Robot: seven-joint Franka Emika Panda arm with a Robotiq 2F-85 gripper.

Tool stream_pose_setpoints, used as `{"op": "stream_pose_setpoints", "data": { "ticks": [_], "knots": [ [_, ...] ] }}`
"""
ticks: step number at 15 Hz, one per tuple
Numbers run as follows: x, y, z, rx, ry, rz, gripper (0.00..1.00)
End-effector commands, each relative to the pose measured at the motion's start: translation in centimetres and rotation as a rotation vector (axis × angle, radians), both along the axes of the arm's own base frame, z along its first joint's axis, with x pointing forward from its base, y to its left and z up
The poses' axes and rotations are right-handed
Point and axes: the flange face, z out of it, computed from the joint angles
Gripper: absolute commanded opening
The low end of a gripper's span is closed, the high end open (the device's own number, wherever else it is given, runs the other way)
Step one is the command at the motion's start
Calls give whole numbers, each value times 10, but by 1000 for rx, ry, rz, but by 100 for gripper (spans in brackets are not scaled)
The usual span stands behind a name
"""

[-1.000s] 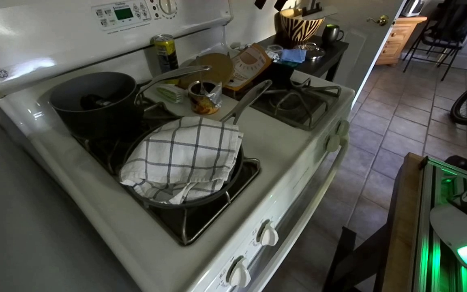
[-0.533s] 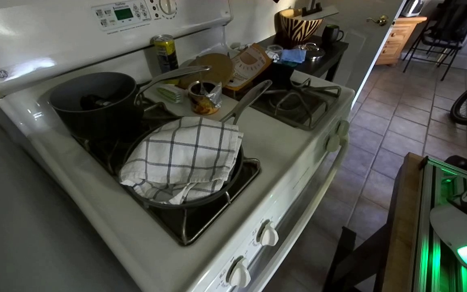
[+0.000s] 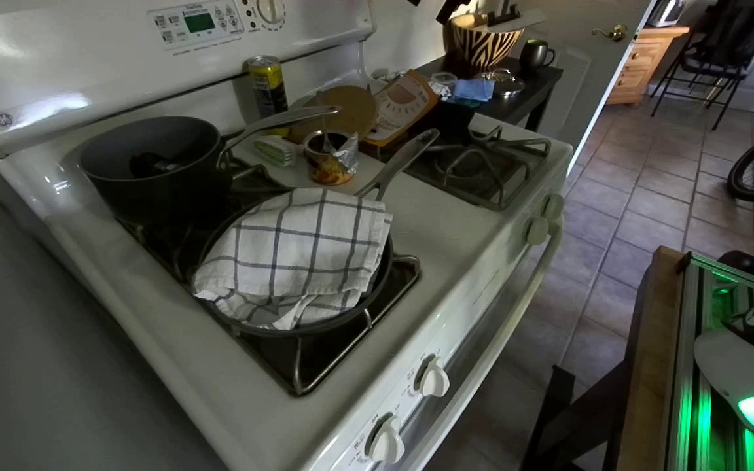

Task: Put the wooden coaster on the black pot

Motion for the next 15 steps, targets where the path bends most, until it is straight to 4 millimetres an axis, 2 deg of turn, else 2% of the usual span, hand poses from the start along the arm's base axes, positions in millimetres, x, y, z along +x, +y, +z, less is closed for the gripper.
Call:
{"op": "stream_pose_setpoints", "data": {
  "ticks": [1, 4, 6, 7, 8, 12, 15],
  "knots": [
    [38, 4, -39, 1, 10, -42, 100],
    [66, 23, -67, 66, -3, -43, 100],
    [82, 32, -76, 71, -14, -48, 100],
    [84, 38, -72, 98, 1, -46, 100],
    [71, 35, -74, 54, 1, -26, 100],
    [83, 42, -72, 66, -7, -36, 100],
    [97, 38, -90, 98, -18, 1, 100]
  ]
}}
